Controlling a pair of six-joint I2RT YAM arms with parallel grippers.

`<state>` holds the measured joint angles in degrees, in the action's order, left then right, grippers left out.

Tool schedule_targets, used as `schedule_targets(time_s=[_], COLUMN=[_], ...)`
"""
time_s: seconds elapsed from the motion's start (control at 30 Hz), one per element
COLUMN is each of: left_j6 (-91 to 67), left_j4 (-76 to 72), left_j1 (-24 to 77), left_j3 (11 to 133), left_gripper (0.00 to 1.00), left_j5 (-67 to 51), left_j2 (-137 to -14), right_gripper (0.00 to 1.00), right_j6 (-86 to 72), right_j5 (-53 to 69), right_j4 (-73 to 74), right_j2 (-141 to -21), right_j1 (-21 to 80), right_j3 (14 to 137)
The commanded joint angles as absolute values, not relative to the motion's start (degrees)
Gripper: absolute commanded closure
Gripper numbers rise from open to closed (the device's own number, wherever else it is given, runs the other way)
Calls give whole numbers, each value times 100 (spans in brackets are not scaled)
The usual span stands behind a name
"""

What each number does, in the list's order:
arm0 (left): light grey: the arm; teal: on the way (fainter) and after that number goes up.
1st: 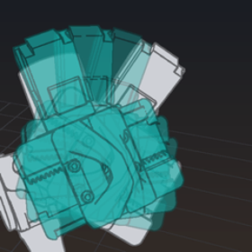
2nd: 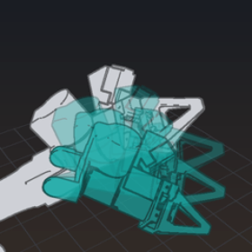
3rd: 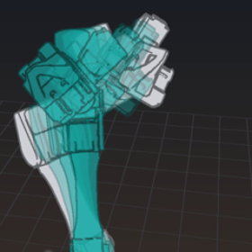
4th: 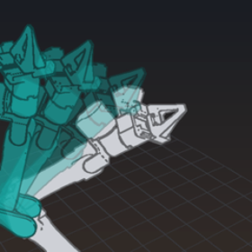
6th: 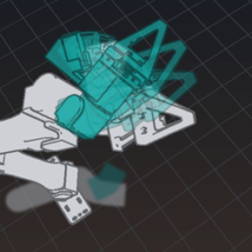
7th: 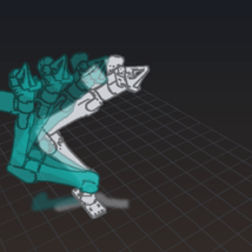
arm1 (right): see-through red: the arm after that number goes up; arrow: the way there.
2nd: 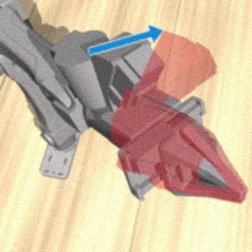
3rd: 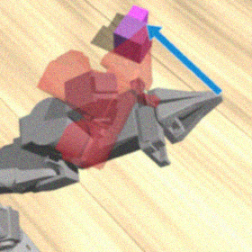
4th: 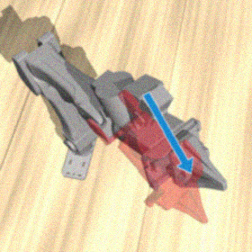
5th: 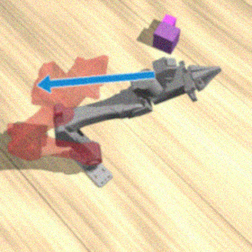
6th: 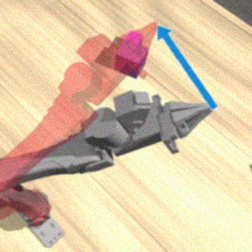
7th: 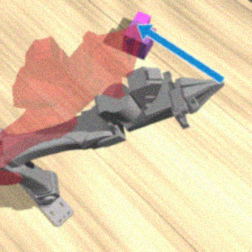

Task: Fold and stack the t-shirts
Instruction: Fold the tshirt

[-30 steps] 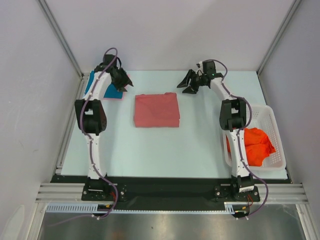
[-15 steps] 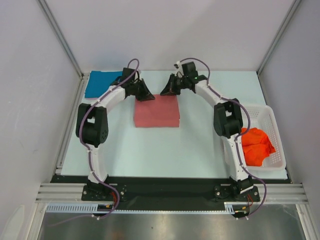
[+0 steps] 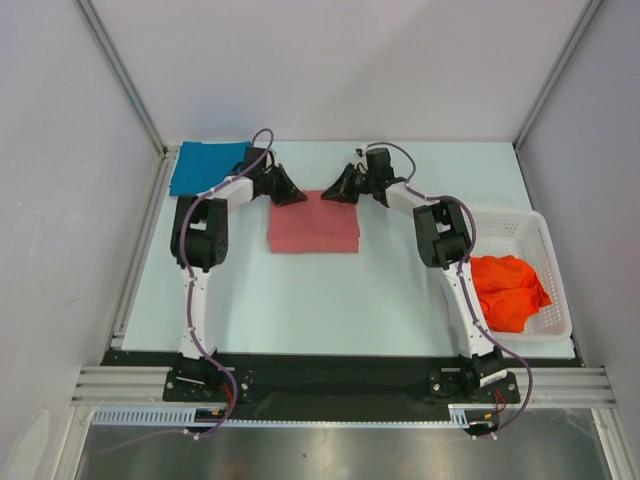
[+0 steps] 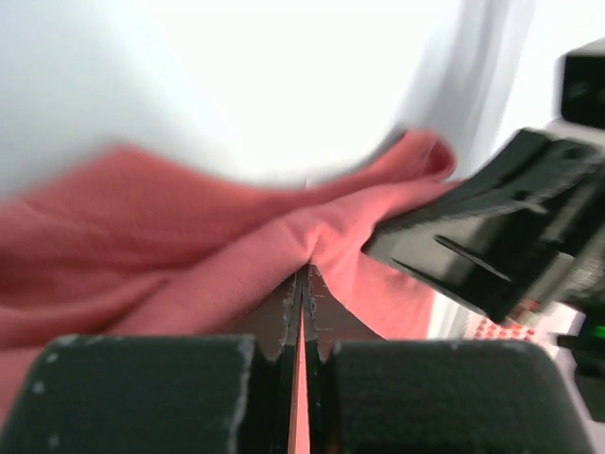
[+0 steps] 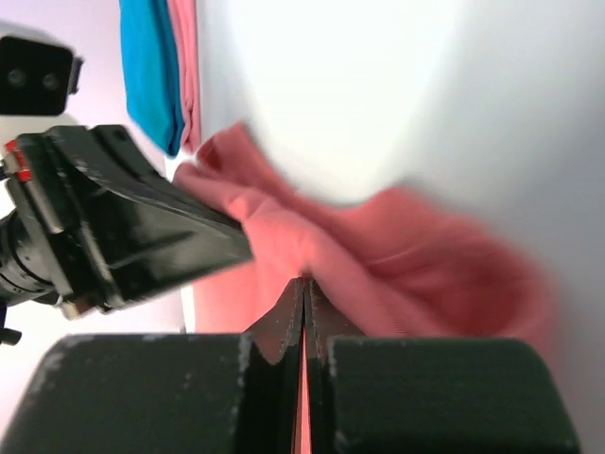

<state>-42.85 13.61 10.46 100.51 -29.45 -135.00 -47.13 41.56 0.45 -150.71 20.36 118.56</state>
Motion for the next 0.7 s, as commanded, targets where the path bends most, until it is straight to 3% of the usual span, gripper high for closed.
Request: schedule_targets(time_s=[0.0, 0.4, 0.67], left_j6=[-4535, -4456, -3824], left_j4=[739, 1485, 2223], left_j1=[739, 404, 431], left_j3=[10467, 12058, 11436], left_gripper=[97, 95, 76], left_j5=[-3050, -3199, -2699], left_j2=[-13605, -14432, -12852], right_gripper=[100, 100, 100], right_j6=[-5167, -5239, -4035], right_j5=[3991, 4007, 3877], right_j4=[-843, -37, 1598], right_j2=[-15240, -15724, -14223], right_j1=[1846, 1327, 1169], right_j3=[12093, 13157, 12554])
